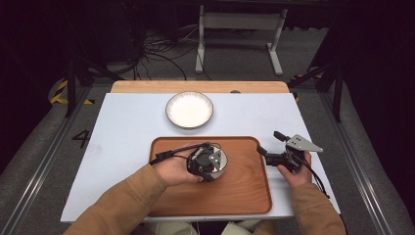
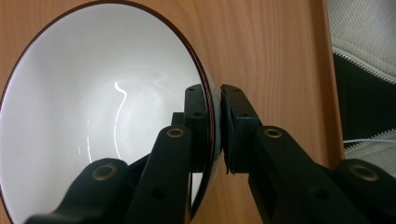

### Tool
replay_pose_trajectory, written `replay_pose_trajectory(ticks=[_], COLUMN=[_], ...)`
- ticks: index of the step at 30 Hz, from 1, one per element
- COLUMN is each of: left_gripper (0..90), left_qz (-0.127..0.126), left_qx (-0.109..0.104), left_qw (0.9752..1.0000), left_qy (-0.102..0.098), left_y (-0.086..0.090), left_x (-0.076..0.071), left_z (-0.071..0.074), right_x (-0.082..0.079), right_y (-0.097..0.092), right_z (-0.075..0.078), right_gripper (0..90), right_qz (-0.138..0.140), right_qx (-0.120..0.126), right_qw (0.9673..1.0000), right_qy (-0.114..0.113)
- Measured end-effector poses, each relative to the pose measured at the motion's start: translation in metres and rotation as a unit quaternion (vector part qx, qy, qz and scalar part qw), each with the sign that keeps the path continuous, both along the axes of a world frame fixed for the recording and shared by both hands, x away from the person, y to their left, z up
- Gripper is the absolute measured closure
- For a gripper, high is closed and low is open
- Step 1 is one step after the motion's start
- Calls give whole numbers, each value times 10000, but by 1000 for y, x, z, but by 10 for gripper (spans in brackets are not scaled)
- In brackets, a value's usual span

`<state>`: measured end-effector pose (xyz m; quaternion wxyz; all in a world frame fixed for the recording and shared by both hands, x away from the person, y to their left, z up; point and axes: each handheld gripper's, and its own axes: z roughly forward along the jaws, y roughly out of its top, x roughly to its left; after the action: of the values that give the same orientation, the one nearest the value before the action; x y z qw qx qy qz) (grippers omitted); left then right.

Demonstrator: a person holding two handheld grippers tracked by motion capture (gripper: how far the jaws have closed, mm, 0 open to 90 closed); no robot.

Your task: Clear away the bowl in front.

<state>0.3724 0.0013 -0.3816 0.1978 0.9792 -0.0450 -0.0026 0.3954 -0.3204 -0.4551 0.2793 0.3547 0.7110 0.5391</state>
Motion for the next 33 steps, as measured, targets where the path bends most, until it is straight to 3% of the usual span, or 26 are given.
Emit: replay_pose_trajectory(ticks=[5,23,26,33], left_gripper=[821,824,809,786], left_qz=[-11,71,38,9], left_qx=[53,268,421,402], left_qw=[10000,9992,9984,9979], left_qy=[-44,290,368,499], left_y=[-1,-1,-2,-3], left_x=[-1,-2,-3,-5], left_z=[0,-5,-8,-12], right_x=[0,0,0,0], right_y=[0,0,0,0], right_z=[0,0,0,0], right_gripper=[85,85,85,85], right_qz=[3,-4,-1,0], right_qx=[-7,-13,-10,-12], right_qw=[10000,10000,10000,10000], right_qy=[-11,-3,-11,-12])
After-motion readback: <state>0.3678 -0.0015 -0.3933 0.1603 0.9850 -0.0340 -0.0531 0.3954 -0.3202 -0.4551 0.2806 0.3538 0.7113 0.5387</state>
